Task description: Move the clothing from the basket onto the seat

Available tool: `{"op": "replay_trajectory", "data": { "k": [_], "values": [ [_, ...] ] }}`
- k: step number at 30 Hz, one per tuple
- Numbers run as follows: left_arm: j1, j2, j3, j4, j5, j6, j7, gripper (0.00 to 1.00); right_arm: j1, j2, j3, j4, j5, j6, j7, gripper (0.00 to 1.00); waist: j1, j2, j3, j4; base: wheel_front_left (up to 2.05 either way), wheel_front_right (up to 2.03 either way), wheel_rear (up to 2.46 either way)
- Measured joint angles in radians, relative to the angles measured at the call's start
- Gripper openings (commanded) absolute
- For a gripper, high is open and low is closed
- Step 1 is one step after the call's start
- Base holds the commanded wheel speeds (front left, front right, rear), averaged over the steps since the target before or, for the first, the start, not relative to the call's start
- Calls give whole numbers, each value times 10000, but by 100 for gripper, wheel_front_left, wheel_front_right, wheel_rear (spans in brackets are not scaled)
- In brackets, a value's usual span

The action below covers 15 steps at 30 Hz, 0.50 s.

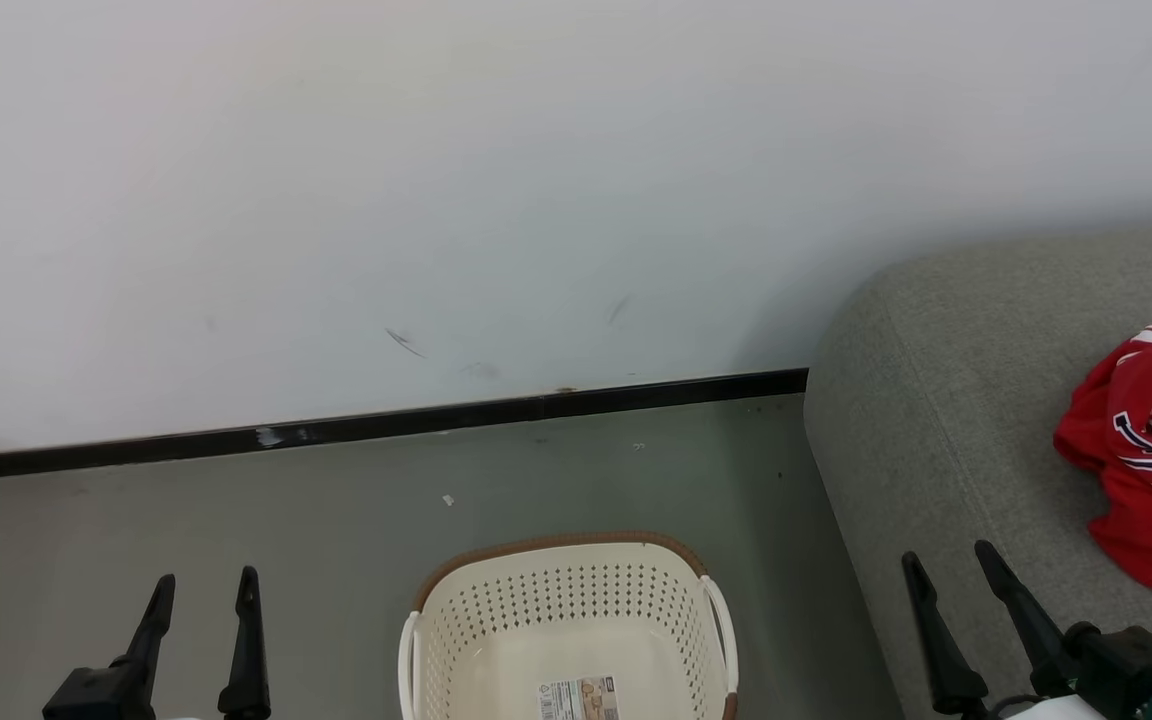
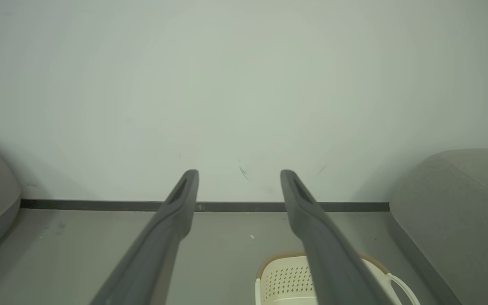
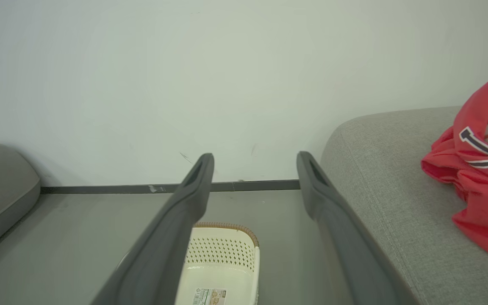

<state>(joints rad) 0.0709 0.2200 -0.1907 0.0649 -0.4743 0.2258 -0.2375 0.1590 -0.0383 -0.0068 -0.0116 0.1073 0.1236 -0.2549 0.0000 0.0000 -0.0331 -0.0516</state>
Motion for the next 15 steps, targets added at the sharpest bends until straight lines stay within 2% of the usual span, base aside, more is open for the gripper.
{"op": "replay_trajectory", "data": {
  "k": [6,7,12,15],
  "values": [
    [1,113,4,59,121,2,0,100,1,0,0,59,-2,0,0,100,0,0,-50,28,0,0,0],
    [1,132,10,69,151,6,0,0,1,0,2,69,-2,0,0,0,0,0,-59,36,0,0,0],
    [307,-297,-169,568,144,2,2,0,182,105,50,598,-2,-6,8,0,0,0,-61,37,0,0,0],
    [389,-355,-151,585,15,-8,79,0,271,111,161,610,144,-6,10,0,0,0,-57,35,0,0,0]
  ]
}}
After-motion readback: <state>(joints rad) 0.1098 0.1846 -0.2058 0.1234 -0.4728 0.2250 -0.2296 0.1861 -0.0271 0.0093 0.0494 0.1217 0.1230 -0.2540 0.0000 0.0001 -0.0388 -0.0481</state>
